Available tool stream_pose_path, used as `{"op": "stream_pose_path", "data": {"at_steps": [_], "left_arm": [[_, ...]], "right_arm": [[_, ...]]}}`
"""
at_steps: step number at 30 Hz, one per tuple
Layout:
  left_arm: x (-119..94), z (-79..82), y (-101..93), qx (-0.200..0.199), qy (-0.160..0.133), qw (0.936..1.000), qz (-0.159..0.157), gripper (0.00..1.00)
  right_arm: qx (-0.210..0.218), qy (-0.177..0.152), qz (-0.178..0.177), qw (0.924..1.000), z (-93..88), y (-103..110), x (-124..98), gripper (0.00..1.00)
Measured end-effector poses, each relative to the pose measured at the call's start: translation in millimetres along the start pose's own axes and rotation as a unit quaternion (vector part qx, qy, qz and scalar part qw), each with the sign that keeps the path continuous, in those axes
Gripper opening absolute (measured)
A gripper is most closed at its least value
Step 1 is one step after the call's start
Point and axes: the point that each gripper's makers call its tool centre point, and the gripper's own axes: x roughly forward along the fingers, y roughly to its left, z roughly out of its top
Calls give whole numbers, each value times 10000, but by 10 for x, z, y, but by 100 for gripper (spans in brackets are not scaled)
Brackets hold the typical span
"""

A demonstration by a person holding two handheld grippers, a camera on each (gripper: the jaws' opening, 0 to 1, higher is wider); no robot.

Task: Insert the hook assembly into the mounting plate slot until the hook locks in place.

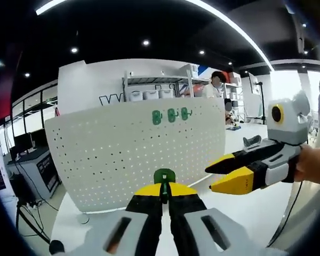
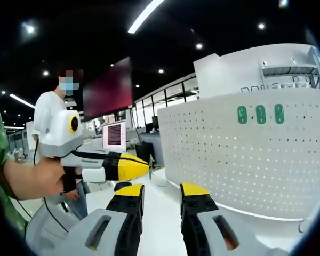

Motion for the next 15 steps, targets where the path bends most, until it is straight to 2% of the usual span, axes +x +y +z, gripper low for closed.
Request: {"op": "stream_pose_path", "data": {"at_steps": [8, 11, 14, 15], "left_arm": [[43, -25, 24, -96, 24, 9999, 30, 3], [63, -38, 23, -114, 37, 9999, 28, 3], [75, -38, 10, -139, 39, 9999, 15, 3], [81, -36, 6, -154, 32, 9999, 10, 3]], "right_arm": [[-53, 162, -48, 9998, -100, 38, -107, 51], [-138, 226, -70, 9996, -134, 68, -146, 69], [-256, 317, -209, 9990, -185, 43, -189, 81], [-271, 336, -221, 9988, -195, 43, -204, 80]]}}
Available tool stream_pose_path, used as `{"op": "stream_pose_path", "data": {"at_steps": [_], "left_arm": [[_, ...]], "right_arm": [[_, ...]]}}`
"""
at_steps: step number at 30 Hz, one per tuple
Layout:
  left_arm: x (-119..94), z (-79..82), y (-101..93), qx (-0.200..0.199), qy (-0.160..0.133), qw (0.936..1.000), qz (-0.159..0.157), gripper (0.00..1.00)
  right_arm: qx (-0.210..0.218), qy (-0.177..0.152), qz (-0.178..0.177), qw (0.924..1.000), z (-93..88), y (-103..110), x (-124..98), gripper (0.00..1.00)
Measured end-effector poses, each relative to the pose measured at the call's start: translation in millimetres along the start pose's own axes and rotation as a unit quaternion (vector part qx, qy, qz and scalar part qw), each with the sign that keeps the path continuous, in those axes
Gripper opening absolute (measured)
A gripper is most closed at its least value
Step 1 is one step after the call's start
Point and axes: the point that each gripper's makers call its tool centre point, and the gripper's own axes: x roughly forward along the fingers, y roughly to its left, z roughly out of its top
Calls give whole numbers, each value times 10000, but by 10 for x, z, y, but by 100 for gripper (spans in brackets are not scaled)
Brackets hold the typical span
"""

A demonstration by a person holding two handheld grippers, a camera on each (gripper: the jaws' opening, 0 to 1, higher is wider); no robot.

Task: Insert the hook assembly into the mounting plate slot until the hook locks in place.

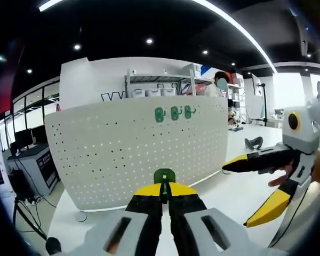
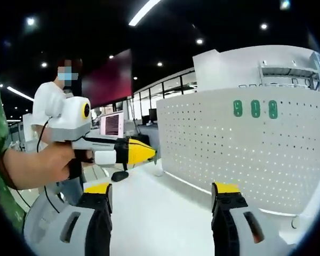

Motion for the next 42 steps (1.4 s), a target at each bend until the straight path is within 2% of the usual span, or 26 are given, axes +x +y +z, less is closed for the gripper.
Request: {"op": "stream_pose_path", "data": {"at_steps": [5, 8, 11, 15, 24, 33, 42], "left_arm": [[11, 18, -11, -11, -15, 10000, -11, 3], [13, 24, -8, -10, -19, 10000, -1, 3], [12, 28, 2, -44, -27, 10000, 16, 3], [17, 25, 25, -101, -33, 9999, 43, 3], [123, 104, 93, -326, -120, 9993, 136, 3], [300, 320, 147, -502, -325, 9979, 230, 3], [551, 664, 115, -464, -616, 9967, 267, 3]], "right_arm": [[121, -225, -52, 9997, 47, 14, -82, 93], [122, -178, -25, 9998, 25, 59, -104, 98], [210, -188, 42, 9996, 12, 111, -139, 100], [217, -37, 112, 9997, -64, 202, -180, 100], [320, -88, 13, 9994, -86, 163, -259, 100], [399, -33, 9, 9992, -192, 190, -285, 100], [498, -6, 23, 9988, -264, 214, -290, 100]]}}
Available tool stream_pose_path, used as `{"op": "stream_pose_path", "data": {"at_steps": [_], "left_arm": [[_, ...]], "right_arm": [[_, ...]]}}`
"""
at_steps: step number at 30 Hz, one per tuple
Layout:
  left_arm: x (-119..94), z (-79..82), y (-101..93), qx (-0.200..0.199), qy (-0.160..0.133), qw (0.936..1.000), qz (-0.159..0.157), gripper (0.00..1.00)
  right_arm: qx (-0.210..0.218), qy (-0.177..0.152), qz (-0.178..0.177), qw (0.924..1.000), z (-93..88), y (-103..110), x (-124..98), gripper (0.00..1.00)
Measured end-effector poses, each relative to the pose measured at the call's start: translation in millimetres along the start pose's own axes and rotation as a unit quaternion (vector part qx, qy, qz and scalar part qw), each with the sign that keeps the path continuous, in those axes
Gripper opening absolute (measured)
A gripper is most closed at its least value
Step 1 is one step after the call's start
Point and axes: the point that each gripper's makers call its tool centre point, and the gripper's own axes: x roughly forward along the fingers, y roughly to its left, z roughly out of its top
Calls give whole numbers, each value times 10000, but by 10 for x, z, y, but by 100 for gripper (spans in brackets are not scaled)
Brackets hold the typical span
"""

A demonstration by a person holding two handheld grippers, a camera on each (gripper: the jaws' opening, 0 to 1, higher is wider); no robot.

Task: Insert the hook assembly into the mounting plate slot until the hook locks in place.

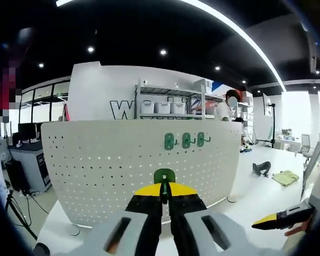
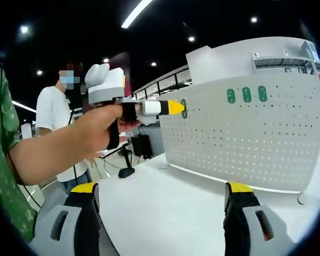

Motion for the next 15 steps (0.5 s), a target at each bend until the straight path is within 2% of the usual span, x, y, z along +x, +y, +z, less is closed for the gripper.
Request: {"op": "stream_pose_path", "data": {"at_steps": [7, 15], "left_arm": [[193, 182, -24, -51, -254, 9997, 48, 3], [247, 183, 24, 0, -249, 9997, 72, 2]], "right_arm": [[32, 6, -38, 10000, -30, -32, -54, 100], [110, 32, -56, 9999, -81, -66, -87, 99]]}}
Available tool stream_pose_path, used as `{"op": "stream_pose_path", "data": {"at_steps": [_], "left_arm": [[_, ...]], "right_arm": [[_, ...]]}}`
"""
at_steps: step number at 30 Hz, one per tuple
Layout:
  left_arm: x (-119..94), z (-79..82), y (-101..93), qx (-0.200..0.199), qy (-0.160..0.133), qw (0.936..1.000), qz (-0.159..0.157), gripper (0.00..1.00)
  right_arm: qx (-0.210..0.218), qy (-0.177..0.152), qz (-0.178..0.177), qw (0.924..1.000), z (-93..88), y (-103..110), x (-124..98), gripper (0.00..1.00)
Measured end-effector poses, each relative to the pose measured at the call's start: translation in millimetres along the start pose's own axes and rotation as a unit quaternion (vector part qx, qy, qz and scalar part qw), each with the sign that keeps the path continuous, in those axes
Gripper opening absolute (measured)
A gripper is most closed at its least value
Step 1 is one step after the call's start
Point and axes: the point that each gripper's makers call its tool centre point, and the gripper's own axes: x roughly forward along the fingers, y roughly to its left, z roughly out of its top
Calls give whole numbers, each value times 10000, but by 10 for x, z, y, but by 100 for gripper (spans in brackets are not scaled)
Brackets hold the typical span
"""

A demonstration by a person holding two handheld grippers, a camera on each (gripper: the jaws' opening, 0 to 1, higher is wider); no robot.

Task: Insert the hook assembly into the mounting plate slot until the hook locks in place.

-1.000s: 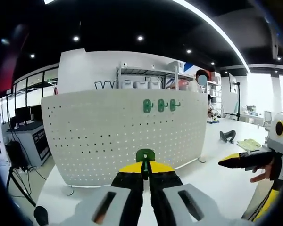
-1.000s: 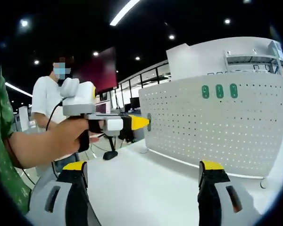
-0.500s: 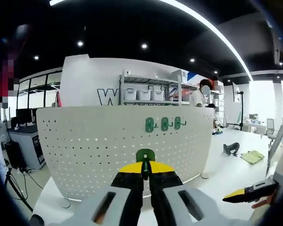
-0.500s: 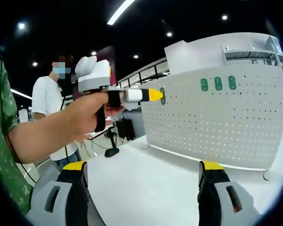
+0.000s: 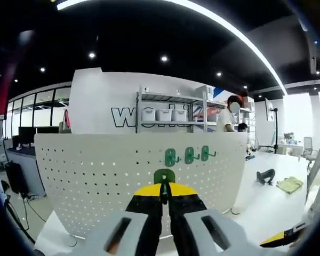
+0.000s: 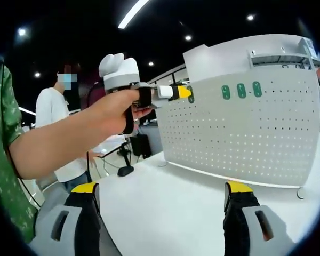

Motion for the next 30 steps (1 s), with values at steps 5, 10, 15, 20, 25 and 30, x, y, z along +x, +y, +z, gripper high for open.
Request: {"op": "stream_pose_path", "data": {"at_steps": [5, 10, 15, 20, 25, 30], "left_arm": [[-33, 12, 39, 77, 23, 10000, 54, 2], [-94, 73, 54, 164, 31, 9998, 77, 2], [-121, 193, 77, 254, 21, 9996, 124, 2], [-85, 457, 31, 367, -76, 9993, 62, 2], [-32, 640, 10, 423, -189, 9989, 69, 2], [67, 677, -7, 408, -230, 9989, 92, 3]], "right_arm": [[20, 63, 94, 9999, -56, 69, 30, 99], [15, 73, 131, 9999, -73, 127, 16, 99], [34, 81, 127, 9999, -90, 159, -3, 98], [50, 99, 118, 9999, -104, 192, -11, 98], [44, 77, 103, 9999, -82, 203, -22, 98], [25, 86, 61, 9999, -75, 182, -40, 98]]}}
